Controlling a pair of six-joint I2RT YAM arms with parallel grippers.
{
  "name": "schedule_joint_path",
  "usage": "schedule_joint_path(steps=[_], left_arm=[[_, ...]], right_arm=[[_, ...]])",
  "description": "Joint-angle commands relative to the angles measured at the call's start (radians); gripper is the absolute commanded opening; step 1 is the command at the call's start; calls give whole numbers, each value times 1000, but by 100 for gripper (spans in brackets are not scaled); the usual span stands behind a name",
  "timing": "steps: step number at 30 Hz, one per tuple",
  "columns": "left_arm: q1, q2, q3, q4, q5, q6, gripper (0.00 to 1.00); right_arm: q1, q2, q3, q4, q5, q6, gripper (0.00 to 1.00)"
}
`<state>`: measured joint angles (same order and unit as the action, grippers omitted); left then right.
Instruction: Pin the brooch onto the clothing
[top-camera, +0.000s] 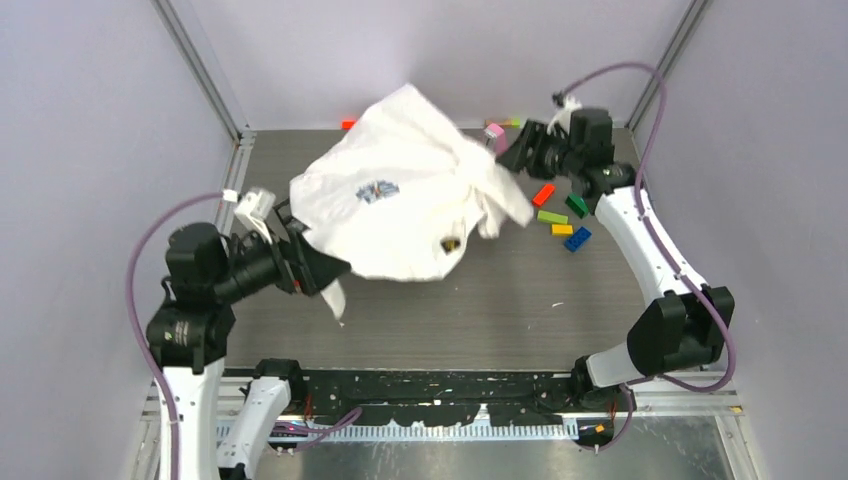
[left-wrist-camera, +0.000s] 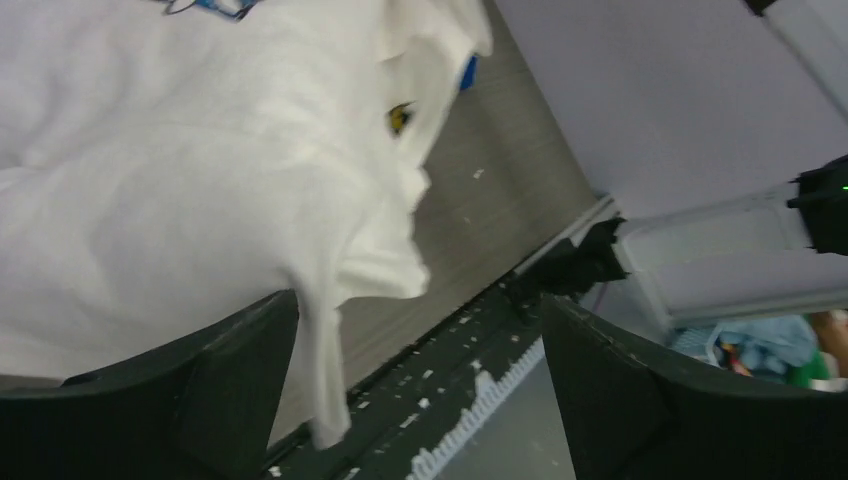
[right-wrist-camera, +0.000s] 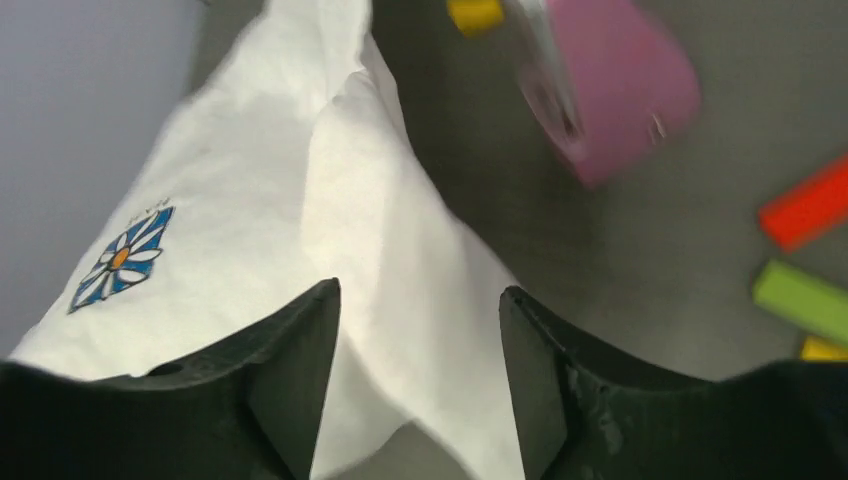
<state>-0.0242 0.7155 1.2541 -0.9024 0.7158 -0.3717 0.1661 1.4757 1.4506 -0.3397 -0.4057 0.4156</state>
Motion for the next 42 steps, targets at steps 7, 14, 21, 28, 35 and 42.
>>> schedule_joint_path(steps=[7,14,21,28,35,42], left_arm=[[-14,-108,-229,35,222,-78,100],[-16,-8,-293,71,49,-62,100],[-156,71,-376,232,-124,-135,100],[-552,198,-483,462,-439,-213,99],[-821,401,-517,694,-619,-229,94],[-1008,644,-400,790,-769,-194,89]], right_arm=[[-19,-212,-239,-207,390,-98,92],[-19,-245,-352,-226,383,-5,90],[-19,-198,-514,-138,373,69,80],[-19,-121,-560,-34,372,112,80],[-19,19,-521,32,391,118,74],[-19,143,-471,65,401,126,69]])
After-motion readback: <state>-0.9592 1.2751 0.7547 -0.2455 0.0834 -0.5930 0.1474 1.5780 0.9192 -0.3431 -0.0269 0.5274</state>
